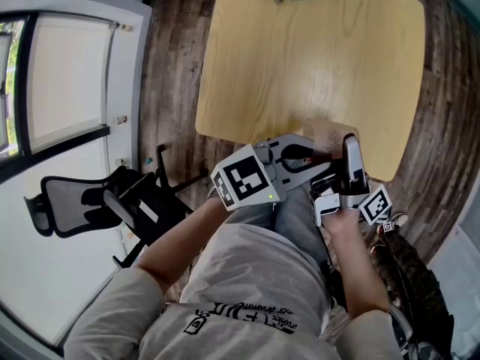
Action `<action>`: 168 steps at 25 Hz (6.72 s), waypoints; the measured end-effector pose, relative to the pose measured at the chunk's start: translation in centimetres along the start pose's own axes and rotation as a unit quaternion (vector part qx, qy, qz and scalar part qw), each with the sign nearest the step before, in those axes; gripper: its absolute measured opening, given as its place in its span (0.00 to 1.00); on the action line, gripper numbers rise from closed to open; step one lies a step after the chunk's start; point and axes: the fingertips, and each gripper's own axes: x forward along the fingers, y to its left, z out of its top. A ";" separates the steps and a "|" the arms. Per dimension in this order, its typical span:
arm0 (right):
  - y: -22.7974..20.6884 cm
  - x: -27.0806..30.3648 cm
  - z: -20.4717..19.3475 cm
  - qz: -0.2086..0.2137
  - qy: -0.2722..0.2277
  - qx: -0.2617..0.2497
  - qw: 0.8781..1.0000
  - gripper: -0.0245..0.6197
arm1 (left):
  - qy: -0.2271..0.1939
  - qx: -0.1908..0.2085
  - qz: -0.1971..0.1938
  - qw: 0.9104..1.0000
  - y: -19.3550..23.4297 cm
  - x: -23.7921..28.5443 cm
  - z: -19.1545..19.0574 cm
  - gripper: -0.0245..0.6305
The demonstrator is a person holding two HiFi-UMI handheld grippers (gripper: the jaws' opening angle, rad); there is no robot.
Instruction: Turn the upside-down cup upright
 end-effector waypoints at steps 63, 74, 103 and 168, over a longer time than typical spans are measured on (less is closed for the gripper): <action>-0.6 -1.4 -7.8 -0.106 0.289 -0.783 0.540 0.54 | 0.434 0.139 0.063 0.888 1.0 -3.4 -1.4 0.07; 0.2 0.5 -9.2 -0.017 0.324 -0.858 0.398 0.55 | 0.453 0.172 0.040 0.874 -1.7 -1.1 -2.7 0.07; -0.7 -0.5 -5.8 -0.123 0.269 -0.776 0.557 0.55 | 0.004 0.105 0.109 0.988 0.9 -3.8 4.2 0.52; -9.9 -1.8 -2.8 -0.138 0.297 -0.713 0.620 0.55 | -0.012 0.091 0.084 0.992 4.4 2.4 -4.0 0.55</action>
